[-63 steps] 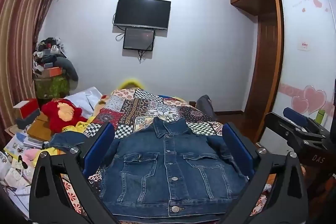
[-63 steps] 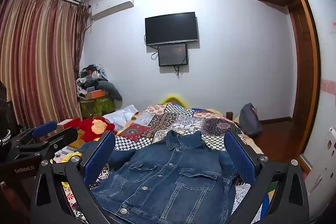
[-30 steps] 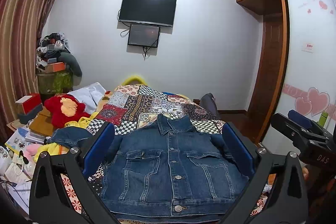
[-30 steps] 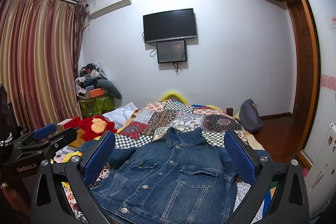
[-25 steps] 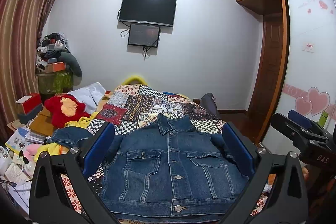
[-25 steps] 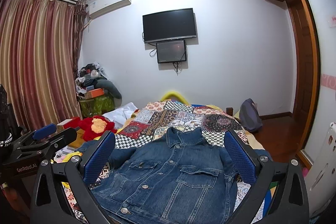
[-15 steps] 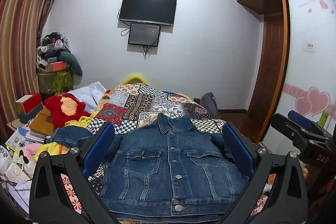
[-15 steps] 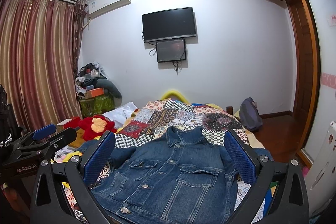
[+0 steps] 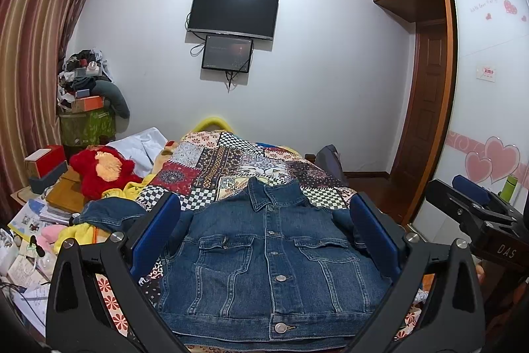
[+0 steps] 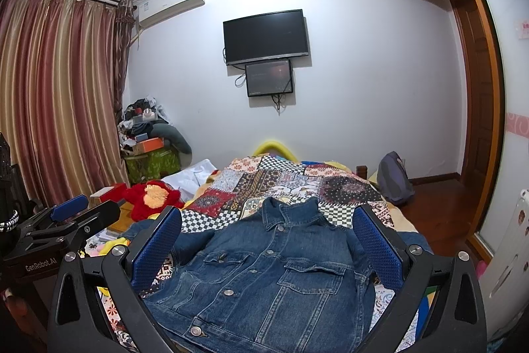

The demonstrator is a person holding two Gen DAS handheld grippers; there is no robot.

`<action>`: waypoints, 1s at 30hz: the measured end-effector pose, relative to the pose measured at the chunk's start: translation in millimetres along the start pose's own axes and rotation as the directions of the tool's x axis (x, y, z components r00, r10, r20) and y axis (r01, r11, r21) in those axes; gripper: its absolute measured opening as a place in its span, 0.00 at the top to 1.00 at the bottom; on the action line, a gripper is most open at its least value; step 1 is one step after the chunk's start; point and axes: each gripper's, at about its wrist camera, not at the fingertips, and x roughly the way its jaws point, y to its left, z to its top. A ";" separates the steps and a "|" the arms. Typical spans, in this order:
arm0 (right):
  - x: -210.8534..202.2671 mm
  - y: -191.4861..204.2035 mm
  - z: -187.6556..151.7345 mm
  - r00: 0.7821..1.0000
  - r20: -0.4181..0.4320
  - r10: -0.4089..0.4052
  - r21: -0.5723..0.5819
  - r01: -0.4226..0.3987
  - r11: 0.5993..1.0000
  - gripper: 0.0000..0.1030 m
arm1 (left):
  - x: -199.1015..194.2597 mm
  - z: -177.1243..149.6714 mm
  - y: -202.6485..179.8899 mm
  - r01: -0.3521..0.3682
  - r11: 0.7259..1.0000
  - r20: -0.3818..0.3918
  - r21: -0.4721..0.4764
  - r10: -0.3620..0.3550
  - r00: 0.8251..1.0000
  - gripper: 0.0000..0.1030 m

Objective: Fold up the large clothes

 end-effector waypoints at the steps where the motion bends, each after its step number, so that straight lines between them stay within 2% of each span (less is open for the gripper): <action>1: 0.1 0.1 0.0 1.000 0.000 -0.001 0.000 0.001 1.000 0.00 | -0.6 -0.5 1.0 0.001 1.000 0.000 -0.001 -0.001 1.000 0.00; 11: -0.4 -0.8 3.4 1.000 -0.004 -0.001 0.002 0.001 1.000 0.00 | 0.1 0.0 0.5 0.000 1.000 -0.007 0.001 0.000 1.000 0.00; 17: 12.9 -0.8 -20.5 1.000 -0.009 -0.004 0.003 0.004 1.000 0.00 | 4.6 0.9 1.8 0.001 1.000 -0.018 -0.002 -0.001 1.000 0.00; 24: 19.3 1.9 -25.0 1.000 -0.028 -0.010 0.000 0.010 1.000 0.00 | 15.1 0.0 5.4 -0.002 1.000 -0.034 -0.011 0.002 0.999 0.00; 30: 37.6 2.6 -17.3 0.998 -0.056 -0.018 -0.009 0.018 1.000 0.00 | 37.6 -0.4 22.3 -0.052 0.998 -0.061 -0.030 0.050 0.997 0.00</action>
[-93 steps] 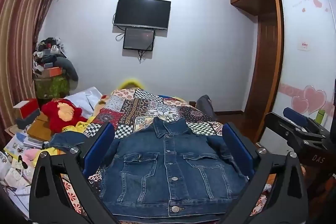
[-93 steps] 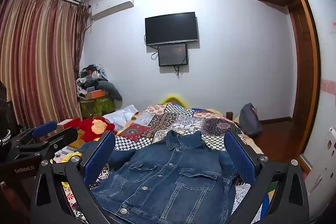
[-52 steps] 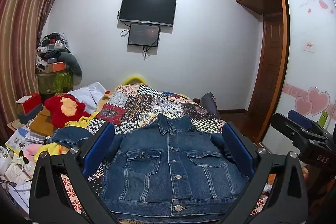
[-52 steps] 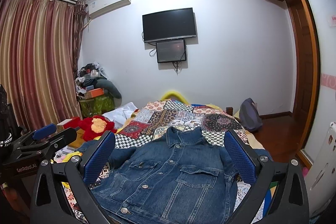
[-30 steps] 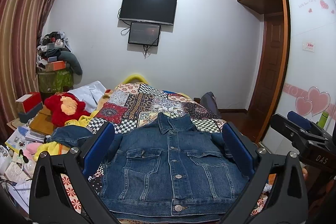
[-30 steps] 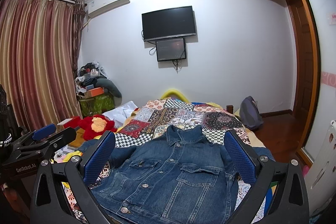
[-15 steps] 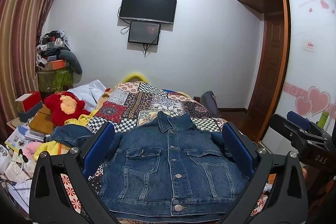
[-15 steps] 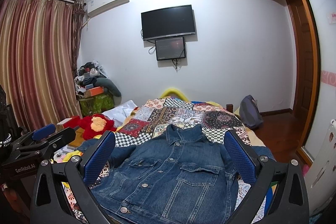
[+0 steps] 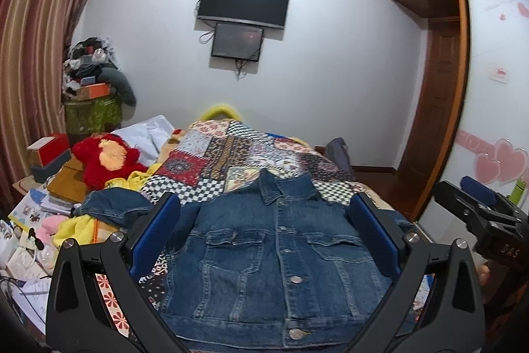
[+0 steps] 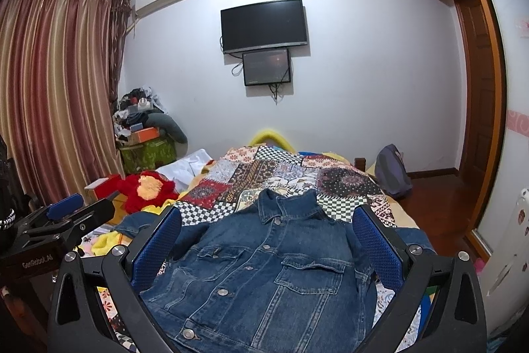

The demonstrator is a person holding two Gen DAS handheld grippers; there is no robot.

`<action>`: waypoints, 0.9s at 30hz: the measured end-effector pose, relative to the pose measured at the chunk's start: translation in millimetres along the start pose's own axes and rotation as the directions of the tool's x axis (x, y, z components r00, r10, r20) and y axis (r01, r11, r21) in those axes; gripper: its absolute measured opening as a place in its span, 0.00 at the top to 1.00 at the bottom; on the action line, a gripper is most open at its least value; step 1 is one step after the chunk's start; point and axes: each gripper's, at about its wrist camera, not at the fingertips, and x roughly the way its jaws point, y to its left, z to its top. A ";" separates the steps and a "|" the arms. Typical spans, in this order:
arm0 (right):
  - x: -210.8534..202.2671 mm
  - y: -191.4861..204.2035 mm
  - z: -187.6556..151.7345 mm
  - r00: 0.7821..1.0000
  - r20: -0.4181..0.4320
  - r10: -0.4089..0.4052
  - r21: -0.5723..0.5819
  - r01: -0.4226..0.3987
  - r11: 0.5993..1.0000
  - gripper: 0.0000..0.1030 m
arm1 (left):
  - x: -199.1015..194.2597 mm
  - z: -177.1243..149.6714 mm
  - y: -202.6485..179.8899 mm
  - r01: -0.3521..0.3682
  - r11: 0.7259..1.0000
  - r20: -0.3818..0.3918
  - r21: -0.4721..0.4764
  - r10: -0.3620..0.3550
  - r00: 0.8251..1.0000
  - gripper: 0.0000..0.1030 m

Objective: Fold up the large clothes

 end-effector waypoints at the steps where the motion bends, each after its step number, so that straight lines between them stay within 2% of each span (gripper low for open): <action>1: 4.9 0.8 0.9 1.000 -0.008 -0.002 -0.001 0.002 1.000 0.00 | 4.0 0.1 2.8 -0.009 1.000 -0.006 -0.003 0.009 1.000 0.00; 7: 39.5 0.1 8.7 0.998 -0.063 -0.013 -0.012 0.012 1.000 0.00 | 46.6 2.7 31.3 -0.087 0.996 -0.060 -0.018 0.086 0.994 0.00; 13: 96.5 -3.0 15.7 0.992 -0.120 -0.023 -0.038 0.018 0.999 0.00 | 96.9 5.0 71.1 -0.184 0.983 -0.117 -0.005 0.182 0.976 0.00; 19: 160.2 -3.6 20.3 0.985 -0.172 -0.025 -0.093 0.009 0.996 0.00 | 138.2 -1.4 120.5 -0.234 0.972 -0.175 -0.030 0.225 0.958 0.00; 23: 211.7 -4.8 19.5 0.969 -0.248 0.001 -0.102 -0.027 0.994 0.00 | 172.0 -13.6 165.4 -0.275 0.956 -0.257 -0.103 0.242 0.936 0.00; 24: 225.6 -6.0 17.7 0.962 -0.272 0.014 -0.094 -0.041 0.995 0.00 | 183.7 -19.6 183.2 -0.288 0.947 -0.293 -0.140 0.238 0.926 0.00; 27: 262.4 -8.1 8.6 0.936 -0.349 0.034 -0.065 -0.061 0.996 0.00 | 201.8 -31.5 215.2 -0.288 0.931 -0.350 -0.223 0.199 0.915 0.00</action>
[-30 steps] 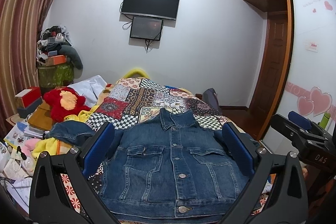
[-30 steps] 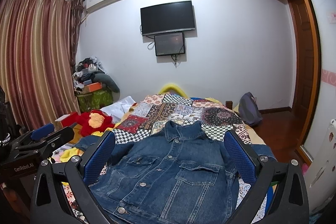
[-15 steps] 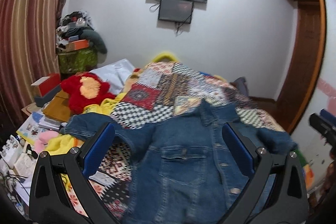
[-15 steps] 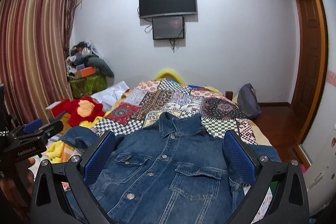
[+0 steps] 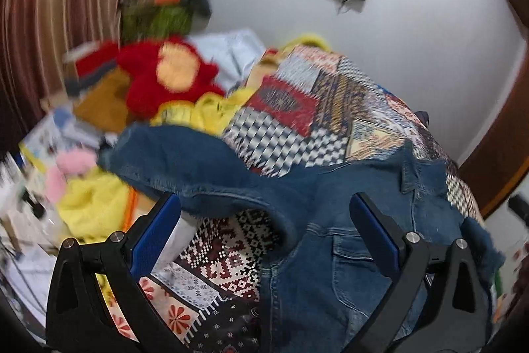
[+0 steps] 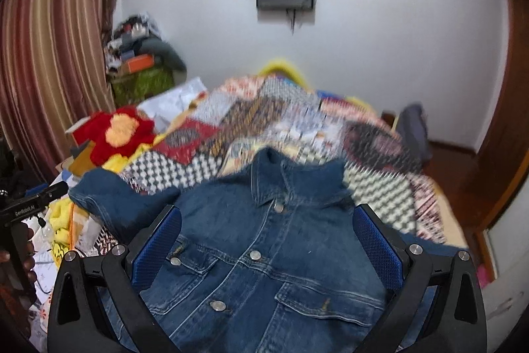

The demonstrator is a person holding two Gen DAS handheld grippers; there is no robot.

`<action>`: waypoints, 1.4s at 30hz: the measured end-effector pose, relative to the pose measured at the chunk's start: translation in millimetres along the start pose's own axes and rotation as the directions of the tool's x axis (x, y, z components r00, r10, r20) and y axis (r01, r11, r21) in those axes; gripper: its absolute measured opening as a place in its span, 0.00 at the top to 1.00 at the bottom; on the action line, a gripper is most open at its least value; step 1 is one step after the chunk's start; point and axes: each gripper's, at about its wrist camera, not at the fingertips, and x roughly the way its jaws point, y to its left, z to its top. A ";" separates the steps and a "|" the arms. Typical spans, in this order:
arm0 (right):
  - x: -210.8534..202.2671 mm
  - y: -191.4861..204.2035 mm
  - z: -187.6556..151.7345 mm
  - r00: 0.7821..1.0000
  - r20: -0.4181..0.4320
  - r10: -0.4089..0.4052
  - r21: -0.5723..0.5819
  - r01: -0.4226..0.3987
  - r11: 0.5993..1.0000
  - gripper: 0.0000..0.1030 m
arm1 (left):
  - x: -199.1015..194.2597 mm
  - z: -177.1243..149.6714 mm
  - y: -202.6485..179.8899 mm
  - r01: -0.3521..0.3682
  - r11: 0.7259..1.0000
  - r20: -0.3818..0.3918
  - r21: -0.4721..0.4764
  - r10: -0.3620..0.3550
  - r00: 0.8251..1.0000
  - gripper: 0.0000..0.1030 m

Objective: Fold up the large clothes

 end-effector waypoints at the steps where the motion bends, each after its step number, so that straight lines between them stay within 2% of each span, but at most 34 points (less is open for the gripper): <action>1: 11.3 -0.9 0.5 1.000 -0.028 0.007 0.006 -0.007 1.000 0.00 | 14.8 1.9 12.6 0.002 0.999 -0.035 -0.042 -0.003 0.999 0.00; 4: 51.2 -5.6 -2.0 0.991 -0.126 0.053 0.036 -0.048 0.998 0.00 | 48.6 3.0 42.1 0.020 0.987 -0.134 -0.157 -0.041 0.990 0.00; 7: 93.8 -9.0 -12.3 0.966 -0.240 0.096 0.096 -0.075 0.993 0.00 | 82.0 -0.1 70.0 0.050 0.952 -0.225 -0.303 -0.123 0.966 0.00; 8: 104.6 -10.5 -15.9 0.956 -0.273 0.109 0.114 -0.080 0.990 0.00 | 93.3 -2.2 79.5 0.068 0.931 -0.247 -0.358 -0.165 0.955 0.00; 10: 127.1 -12.2 -23.3 0.933 -0.333 0.134 0.152 -0.087 0.985 0.00 | 106.3 -4.6 89.9 0.081 0.899 -0.259 -0.429 -0.209 0.943 0.00; 13: 149.7 -15.9 -33.5 0.908 -0.386 0.164 0.202 -0.090 0.975 0.00 | 121.4 -6.3 105.8 0.077 0.854 -0.254 -0.515 -0.238 0.938 0.00; 17: 165.8 -15.0 -41.7 0.889 -0.422 0.176 0.231 -0.082 0.969 0.00 | 132.7 -2.8 119.2 0.095 0.810 -0.223 -0.578 -0.269 0.937 0.00; 19: 168.9 -13.9 -45.3 0.881 -0.434 0.187 0.237 -0.089 0.967 0.00 | 135.5 -0.9 121.5 0.093 0.792 -0.204 -0.603 -0.266 0.942 0.02; 21: 169.8 -12.2 -47.3 0.875 -0.443 0.194 0.237 -0.095 0.967 0.00 | 134.4 -0.1 124.0 0.068 0.799 -0.202 -0.598 -0.232 0.951 0.16; 22: 169.3 -11.1 -47.2 0.875 -0.442 0.197 0.237 -0.098 0.967 0.00 | 132.3 0.7 122.4 0.050 0.811 -0.204 -0.583 -0.206 0.957 0.21; 24: 166.2 -11.9 -46.2 0.877 -0.436 0.201 0.239 -0.103 0.966 0.00 | 126.9 2.1 117.3 -0.015 0.851 -0.223 -0.525 -0.121 0.967 0.48; 25: 163.4 -11.6 -44.5 0.880 -0.430 0.202 0.240 -0.104 0.965 0.00 | 124.2 2.0 116.8 -0.043 0.867 -0.231 -0.496 -0.083 0.969 0.57; 26: 160.1 -14.1 -43.1 0.882 -0.424 0.204 0.241 -0.107 0.964 0.00 | 120.1 3.0 113.7 -0.088 0.887 -0.239 -0.453 -0.026 0.971 0.75; 27: 156.8 -14.4 -41.3 0.885 -0.418 0.206 0.242 -0.110 0.964 0.00 | 115.9 4.4 113.6 -0.109 0.900 -0.235 -0.422 0.008 0.972 0.82; 30: 145.1 -16.5 -36.2 0.894 -0.397 0.207 0.243 -0.115 0.963 0.00 | 95.0 12.8 106.1 -0.119 0.928 -0.187 -0.353 0.055 0.981 0.88; 32: 133.7 -19.9 -32.3 0.904 -0.377 0.203 0.241 -0.116 0.964 0.00 | 70.0 27.9 84.7 -0.145 0.958 -0.109 -0.247 0.121 0.987 0.88; 34: 124.3 -24.0 -29.0 0.911 -0.362 0.199 0.242 -0.114 0.963 0.00 | 52.4 42.6 63.3 -0.146 0.975 -0.042 -0.165 0.141 0.989 0.89; 38: 99.5 -41.1 -23.7 0.929 -0.316 0.192 0.271 -0.105 0.957 0.00 | 17.5 72.5 10.8 -0.069 0.997 0.087 -0.026 0.071 0.994 0.90; 42: 74.8 -58.3 -20.8 0.945 -0.271 0.181 0.298 -0.096 0.950 0.00 | 0.5 87.0 -41.8 0.018 0.997 0.128 0.077 -0.028 0.991 0.90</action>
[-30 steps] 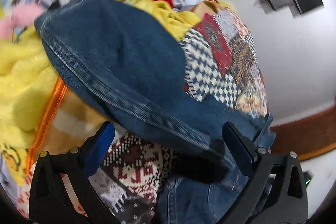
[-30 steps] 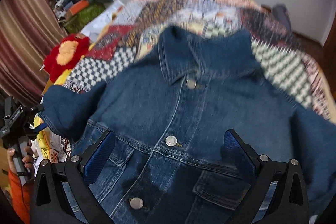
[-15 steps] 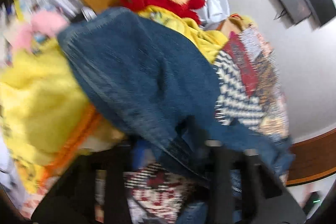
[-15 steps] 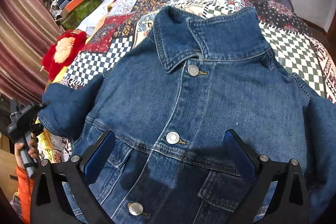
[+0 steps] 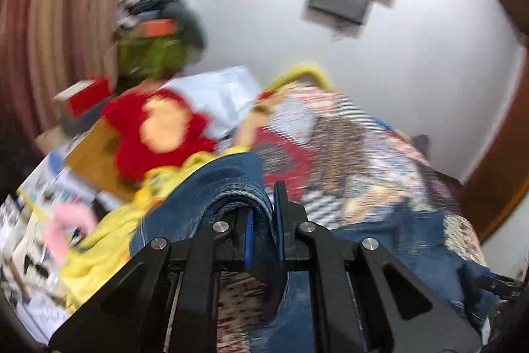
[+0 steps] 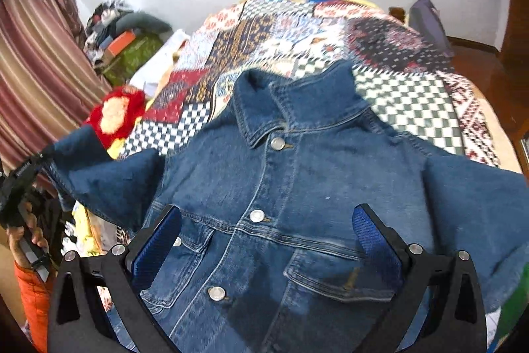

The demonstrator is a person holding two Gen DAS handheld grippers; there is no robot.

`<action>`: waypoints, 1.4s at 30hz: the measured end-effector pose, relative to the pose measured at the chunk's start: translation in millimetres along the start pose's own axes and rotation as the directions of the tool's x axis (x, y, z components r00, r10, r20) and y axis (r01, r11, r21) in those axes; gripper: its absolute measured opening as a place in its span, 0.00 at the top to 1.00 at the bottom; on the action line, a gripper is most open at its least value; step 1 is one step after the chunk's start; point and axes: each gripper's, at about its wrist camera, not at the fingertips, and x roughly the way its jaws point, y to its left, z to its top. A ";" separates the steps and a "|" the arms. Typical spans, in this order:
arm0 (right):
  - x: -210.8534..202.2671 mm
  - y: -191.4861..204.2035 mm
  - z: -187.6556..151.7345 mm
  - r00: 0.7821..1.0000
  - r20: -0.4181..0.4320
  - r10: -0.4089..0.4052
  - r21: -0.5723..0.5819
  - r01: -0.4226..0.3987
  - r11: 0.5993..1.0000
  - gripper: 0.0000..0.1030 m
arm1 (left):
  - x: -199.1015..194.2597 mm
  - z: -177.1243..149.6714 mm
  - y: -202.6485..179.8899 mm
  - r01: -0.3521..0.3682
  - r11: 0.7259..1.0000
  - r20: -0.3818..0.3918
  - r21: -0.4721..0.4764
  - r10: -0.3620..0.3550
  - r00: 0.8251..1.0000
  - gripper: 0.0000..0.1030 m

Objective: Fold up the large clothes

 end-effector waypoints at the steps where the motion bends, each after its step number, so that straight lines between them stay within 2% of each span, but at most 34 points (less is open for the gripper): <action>1: -8.0 -3.9 -0.4 1.000 0.014 -0.002 0.005 0.002 1.000 0.00 | 0.8 2.6 -16.1 0.033 0.999 -0.004 0.024 -0.033 0.999 0.90; 4: -25.8 -14.0 -2.7 0.999 0.041 -0.010 0.014 0.010 1.000 0.00 | 7.9 -2.3 -59.7 0.104 0.990 -0.040 0.093 -0.100 0.994 0.90; 6: -38.4 -22.9 -5.2 0.998 0.058 -0.017 0.023 0.016 1.000 0.00 | 17.4 -10.8 -85.9 0.160 0.979 -0.084 0.124 -0.151 0.985 0.90; 8: -46.5 -30.6 -9.1 0.997 0.065 -0.028 0.030 0.026 0.999 0.00 | 29.7 -26.4 -111.1 0.219 0.964 -0.152 0.149 -0.197 0.969 0.90; 10: -51.8 -39.2 -11.7 0.997 0.065 -0.035 0.040 0.032 0.999 0.00 | 46.7 -49.0 -137.0 0.272 0.948 -0.244 0.168 -0.227 0.943 0.90; 12: -55.2 -48.0 -15.7 0.998 0.056 -0.038 0.053 0.035 0.998 0.00 | 61.1 -70.2 -154.6 0.320 0.931 -0.331 0.174 -0.251 0.910 0.90; 14: -56.8 -54.8 -20.6 0.998 0.043 -0.037 0.062 0.034 0.998 0.00 | 74.1 -98.4 -172.7 0.386 0.905 -0.434 0.177 -0.281 0.856 0.90; 15: -57.3 -57.3 -22.0 0.999 0.038 -0.038 0.065 0.035 0.997 0.00 | 74.8 -108.3 -179.7 0.399 0.899 -0.455 0.182 -0.283 0.844 0.90; 16: -57.6 -59.0 -23.3 0.999 0.035 -0.039 0.067 0.036 0.997 0.00 | 77.9 -122.3 -189.6 0.419 0.885 -0.494 0.202 -0.277 0.824 0.90; 20: -55.8 -61.9 -29.2 0.999 0.019 -0.049 0.057 0.048 0.997 0.00 | 78.6 -156.5 -216.0 0.440 0.862 -0.564 0.250 -0.240 0.790 0.89; 22: -54.0 -61.0 -30.8 0.999 0.011 -0.052 0.050 0.051 0.997 0.00 | 78.0 -170.4 -223.1 0.441 0.851 -0.595 0.284 -0.204 0.777 0.84; 23: -53.3 -59.7 -31.2 0.999 0.007 -0.050 0.045 0.050 0.998 0.00 | 77.4 -173.0 -224.3 0.439 0.848 -0.598 0.296 -0.194 0.778 0.79; 25: -52.0 -55.0 -30.2 0.999 0.002 -0.047 0.034 0.046 0.998 0.00 | 69.1 -175.2 -223.2 0.444 0.844 -0.595 0.303 -0.196 0.779 0.61; 26: -51.5 -51.6 -29.5 0.999 0.001 -0.044 0.025 0.044 0.999 0.00 | 66.1 -174.1 -220.0 0.436 0.847 -0.586 0.304 -0.195 0.787 0.45; 27: -51.0 -46.4 -27.8 0.999 0.001 -0.041 0.012 0.041 0.999 0.00 | 59.9 -171.0 -216.2 0.425 0.851 -0.566 0.309 -0.195 0.801 0.37; 29: -49.7 -35.5 -25.0 0.999 0.005 -0.037 -0.014 0.037 0.999 0.00 | 50.0 -162.2 -206.6 0.406 0.855 -0.532 0.324 -0.190 0.825 0.36; 31: -47.6 -24.0 -21.7 1.000 0.006 -0.031 -0.040 0.031 0.999 0.00 | 43.0 -153.3 -195.5 0.385 0.862 -0.509 0.330 -0.181 0.842 0.32; 32: -45.9 -16.3 -19.7 1.000 0.006 -0.025 -0.055 0.025 0.998 0.00 | 39.5 -149.4 -189.5 0.367 0.868 -0.489 0.334 -0.173 0.855 0.25; 33: -44.0 -8.4 -17.0 1.000 0.005 -0.020 -0.069 0.020 0.997 0.00 | 32.0 -142.7 -177.3 0.336 0.878 -0.448 0.340 -0.163 0.879 0.17; 36: -35.7 18.6 -10.5 1.000 -0.003 -0.001 -0.118 0.000 0.993 0.00 | 20.3 -127.7 -146.2 0.262 0.902 -0.369 0.344 -0.126 0.921 0.10; 40: -21.2 58.3 -8.9 0.999 -0.030 0.025 -0.191 -0.030 0.981 0.00 | 18.0 -115.5 -100.4 0.151 0.926 -0.316 0.347 -0.037 0.948 0.08; 42: -10.9 81.9 -9.5 0.998 -0.046 0.033 -0.239 -0.043 0.970 0.00 | 18.7 -113.1 -79.3 0.103 0.936 -0.302 0.337 0.004 0.953 0.07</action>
